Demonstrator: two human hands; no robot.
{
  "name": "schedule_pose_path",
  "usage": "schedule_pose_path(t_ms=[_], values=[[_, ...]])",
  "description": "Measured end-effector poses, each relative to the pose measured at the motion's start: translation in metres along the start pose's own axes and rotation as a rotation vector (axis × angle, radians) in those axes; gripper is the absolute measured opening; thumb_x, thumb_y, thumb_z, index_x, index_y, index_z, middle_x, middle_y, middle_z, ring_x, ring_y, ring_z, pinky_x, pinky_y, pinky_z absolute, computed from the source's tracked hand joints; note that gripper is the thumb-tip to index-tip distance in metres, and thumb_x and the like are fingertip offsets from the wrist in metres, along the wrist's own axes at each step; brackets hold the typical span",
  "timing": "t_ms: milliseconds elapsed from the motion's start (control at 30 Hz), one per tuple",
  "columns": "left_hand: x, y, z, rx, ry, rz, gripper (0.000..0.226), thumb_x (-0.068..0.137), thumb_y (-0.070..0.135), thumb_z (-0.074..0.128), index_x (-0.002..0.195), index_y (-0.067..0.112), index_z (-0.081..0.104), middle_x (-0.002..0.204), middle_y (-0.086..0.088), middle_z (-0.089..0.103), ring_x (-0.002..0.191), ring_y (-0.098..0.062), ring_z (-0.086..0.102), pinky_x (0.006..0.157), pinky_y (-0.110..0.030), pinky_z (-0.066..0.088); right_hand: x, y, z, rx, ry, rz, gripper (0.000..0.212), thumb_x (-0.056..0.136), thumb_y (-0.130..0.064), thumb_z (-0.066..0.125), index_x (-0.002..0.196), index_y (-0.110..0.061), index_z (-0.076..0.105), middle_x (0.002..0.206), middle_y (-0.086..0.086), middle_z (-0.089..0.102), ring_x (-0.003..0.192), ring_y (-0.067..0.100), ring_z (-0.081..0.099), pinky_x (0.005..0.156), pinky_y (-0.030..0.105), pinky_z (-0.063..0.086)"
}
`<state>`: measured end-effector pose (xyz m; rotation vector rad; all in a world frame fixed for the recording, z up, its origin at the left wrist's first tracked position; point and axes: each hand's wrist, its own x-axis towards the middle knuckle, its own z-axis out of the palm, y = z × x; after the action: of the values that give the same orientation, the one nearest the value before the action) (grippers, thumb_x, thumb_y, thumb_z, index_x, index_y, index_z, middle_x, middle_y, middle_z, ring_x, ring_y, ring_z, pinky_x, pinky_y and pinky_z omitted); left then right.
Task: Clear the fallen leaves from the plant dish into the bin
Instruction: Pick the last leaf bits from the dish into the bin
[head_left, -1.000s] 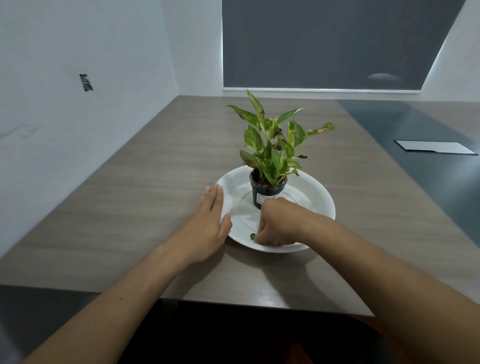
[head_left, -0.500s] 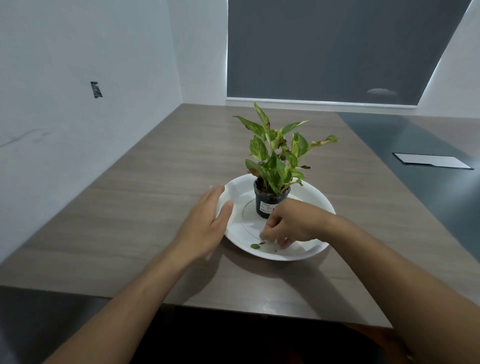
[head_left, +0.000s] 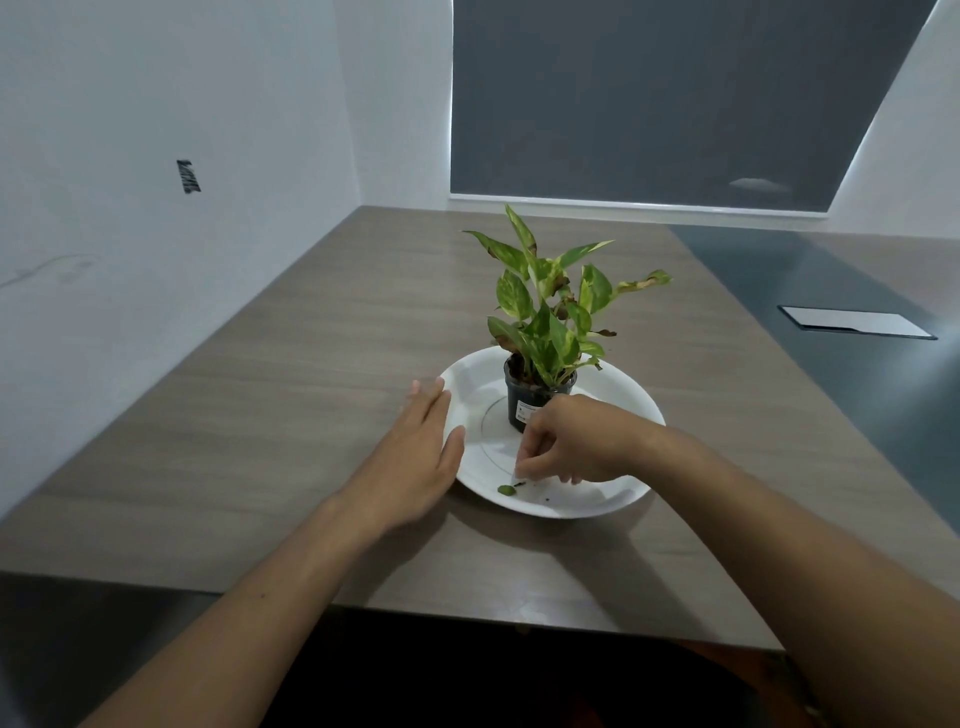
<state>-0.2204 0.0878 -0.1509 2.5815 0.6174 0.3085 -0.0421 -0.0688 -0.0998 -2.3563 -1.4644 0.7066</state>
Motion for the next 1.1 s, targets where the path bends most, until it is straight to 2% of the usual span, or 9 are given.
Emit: schedule_pose_path(t_ms=[200, 333, 467, 567, 600, 700, 800, 867, 1100], values=[[0.002, -0.002, 0.006, 0.024, 0.023, 0.010, 0.062, 0.115, 0.028, 0.029, 0.169, 0.004, 0.011, 0.180, -0.006, 0.003, 0.166, -0.019, -0.005, 0.131, -0.029, 0.004, 0.002, 0.004, 0.009, 0.024, 0.032, -0.014, 0.013, 0.088, -0.036, 0.087, 0.091, -0.025, 0.081, 0.085, -0.010, 0.080, 0.057, -0.007, 0.062, 0.050, 0.009, 0.042], [0.001, -0.003, 0.006, 0.033, 0.029, 0.032, 0.061, 0.115, 0.023, 0.029, 0.168, 0.000, 0.012, 0.179, -0.010, 0.005, 0.166, -0.023, -0.003, 0.132, -0.031, 0.006, 0.004, 0.004, 0.011, 0.035, 0.044, -0.066, 0.017, 0.082, -0.039, 0.091, 0.090, -0.028, 0.081, 0.092, -0.007, 0.082, 0.074, 0.002, 0.066, 0.066, 0.020, 0.048], [0.003, -0.005, 0.007, 0.053, 0.035, 0.044, 0.060, 0.115, 0.021, 0.028, 0.167, -0.001, 0.012, 0.179, -0.011, 0.005, 0.166, -0.023, -0.003, 0.130, -0.026, 0.002, 0.003, 0.003, 0.010, 0.026, 0.023, -0.094, 0.016, 0.085, -0.034, 0.089, 0.097, -0.028, 0.081, 0.099, -0.004, 0.080, 0.059, -0.008, 0.057, 0.056, 0.011, 0.040], [0.004, -0.005, 0.008, 0.074, 0.049, 0.055, 0.058, 0.114, 0.018, 0.029, 0.166, -0.003, 0.015, 0.178, -0.013, 0.007, 0.166, -0.027, 0.001, 0.135, -0.035, 0.005, 0.003, 0.002, 0.011, 0.002, 0.020, -0.102, 0.014, 0.087, -0.033, 0.089, 0.096, -0.027, 0.082, 0.095, -0.004, 0.080, 0.061, -0.009, 0.058, 0.055, 0.009, 0.041], [0.004, -0.004, 0.008, 0.076, 0.053, 0.059, 0.057, 0.114, 0.017, 0.030, 0.166, -0.004, 0.017, 0.178, -0.014, 0.008, 0.166, -0.028, 0.002, 0.135, -0.038, 0.005, 0.003, 0.002, 0.012, -0.005, 0.022, -0.101, 0.014, 0.086, -0.034, 0.089, 0.095, -0.027, 0.082, 0.092, -0.005, 0.080, 0.062, -0.008, 0.059, 0.056, 0.010, 0.042], [0.005, -0.006, 0.010, 0.100, 0.031, 0.080, 0.056, 0.114, 0.015, 0.029, 0.165, -0.007, 0.017, 0.178, -0.017, 0.007, 0.166, -0.030, 0.000, 0.133, -0.034, 0.003, 0.002, 0.002, 0.010, -0.014, 0.043, -0.100, 0.017, 0.087, -0.041, 0.088, 0.093, -0.027, 0.082, 0.090, -0.008, 0.080, 0.068, -0.003, 0.062, 0.059, 0.013, 0.044], [0.010, -0.011, 0.013, 0.057, 0.080, 0.058, 0.059, 0.113, 0.020, 0.035, 0.167, 0.003, 0.020, 0.178, -0.013, 0.011, 0.166, -0.029, 0.009, 0.134, -0.044, 0.015, 0.000, 0.003, 0.004, -0.058, 0.053, -0.089, 0.013, 0.093, -0.042, 0.082, 0.097, -0.029, 0.082, 0.096, -0.011, 0.080, 0.087, 0.005, 0.070, 0.076, 0.026, 0.057], [0.012, -0.013, 0.015, 0.049, 0.086, 0.054, 0.060, 0.112, 0.022, 0.036, 0.168, 0.005, 0.020, 0.178, -0.012, 0.013, 0.166, -0.028, 0.011, 0.134, -0.046, 0.018, -0.003, 0.005, 0.003, -0.110, 0.029, -0.077, 0.011, 0.094, -0.040, 0.080, 0.099, -0.030, 0.083, 0.096, -0.014, 0.080, 0.094, 0.007, 0.072, 0.084, 0.031, 0.060], [0.009, -0.013, 0.016, 0.044, 0.091, 0.036, 0.060, 0.112, 0.024, 0.034, 0.168, 0.007, 0.019, 0.179, -0.010, 0.013, 0.166, -0.026, 0.012, 0.133, -0.044, 0.019, -0.001, 0.003, 0.015, -0.129, 0.053, 0.000, 0.028, 0.087, -0.052, 0.084, 0.091, -0.025, 0.085, 0.084, -0.007, 0.081, 0.085, 0.014, 0.074, 0.076, 0.035, 0.059]])
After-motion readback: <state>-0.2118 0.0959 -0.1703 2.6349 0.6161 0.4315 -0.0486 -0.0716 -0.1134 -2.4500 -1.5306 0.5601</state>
